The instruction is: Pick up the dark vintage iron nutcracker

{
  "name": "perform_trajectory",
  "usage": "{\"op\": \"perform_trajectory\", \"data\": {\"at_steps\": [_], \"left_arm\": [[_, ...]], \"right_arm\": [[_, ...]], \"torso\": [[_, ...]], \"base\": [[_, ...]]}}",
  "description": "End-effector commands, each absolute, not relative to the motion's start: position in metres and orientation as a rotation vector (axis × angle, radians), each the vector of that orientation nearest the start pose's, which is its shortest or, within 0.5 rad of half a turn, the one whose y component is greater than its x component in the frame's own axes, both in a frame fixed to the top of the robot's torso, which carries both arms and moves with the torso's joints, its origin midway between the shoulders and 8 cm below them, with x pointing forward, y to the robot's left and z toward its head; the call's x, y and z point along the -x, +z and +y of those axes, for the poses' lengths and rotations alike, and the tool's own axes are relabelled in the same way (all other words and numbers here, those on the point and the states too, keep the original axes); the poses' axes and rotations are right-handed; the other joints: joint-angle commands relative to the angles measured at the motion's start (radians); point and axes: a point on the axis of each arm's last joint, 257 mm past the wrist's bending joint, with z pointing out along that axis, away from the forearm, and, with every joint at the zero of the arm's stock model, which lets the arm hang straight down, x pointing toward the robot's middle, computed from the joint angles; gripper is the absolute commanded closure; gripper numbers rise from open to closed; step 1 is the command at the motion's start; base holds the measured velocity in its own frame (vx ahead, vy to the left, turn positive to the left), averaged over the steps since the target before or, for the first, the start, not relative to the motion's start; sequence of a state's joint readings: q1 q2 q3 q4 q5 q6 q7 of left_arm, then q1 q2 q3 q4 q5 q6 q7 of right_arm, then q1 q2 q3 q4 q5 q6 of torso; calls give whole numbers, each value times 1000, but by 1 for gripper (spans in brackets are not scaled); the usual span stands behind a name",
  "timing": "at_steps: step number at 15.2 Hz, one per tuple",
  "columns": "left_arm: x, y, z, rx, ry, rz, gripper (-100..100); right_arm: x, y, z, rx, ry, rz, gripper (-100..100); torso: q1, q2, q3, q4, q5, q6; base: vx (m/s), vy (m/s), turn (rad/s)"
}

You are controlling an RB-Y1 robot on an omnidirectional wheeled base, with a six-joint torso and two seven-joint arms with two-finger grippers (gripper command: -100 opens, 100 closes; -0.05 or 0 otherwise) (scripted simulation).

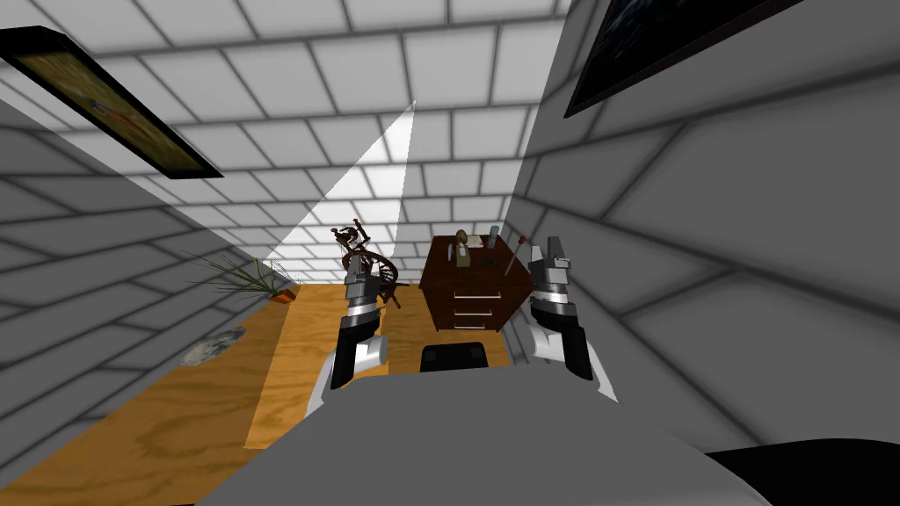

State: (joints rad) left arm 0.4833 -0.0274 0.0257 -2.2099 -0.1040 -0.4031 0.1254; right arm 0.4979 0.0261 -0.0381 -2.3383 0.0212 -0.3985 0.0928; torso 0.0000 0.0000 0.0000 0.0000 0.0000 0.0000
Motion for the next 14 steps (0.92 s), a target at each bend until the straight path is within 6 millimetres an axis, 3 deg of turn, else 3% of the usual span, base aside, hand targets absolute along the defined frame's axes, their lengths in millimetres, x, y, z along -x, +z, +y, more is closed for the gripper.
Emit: {"op": "perform_trajectory", "data": {"at_steps": [1,6,14], "left_arm": [[-373,-22,285,791,-1291,712,0],[-373,-22,285,791,-1291,712,0],[-373,-22,285,791,-1291,712,0]], "right_arm": [[-349,29,-289,-626,1141,692,-100],[-359,17,-280,-548,1083,802,-100],[-381,-23,-272,-384,890,1021,-100]], "torso": [[0,0,0,0,0,0],[0,0,0,0,0,0],[2,-1,-1,0,0,0]], "base": [[1,3,11],[4,12,26],[10,23,44]]}}
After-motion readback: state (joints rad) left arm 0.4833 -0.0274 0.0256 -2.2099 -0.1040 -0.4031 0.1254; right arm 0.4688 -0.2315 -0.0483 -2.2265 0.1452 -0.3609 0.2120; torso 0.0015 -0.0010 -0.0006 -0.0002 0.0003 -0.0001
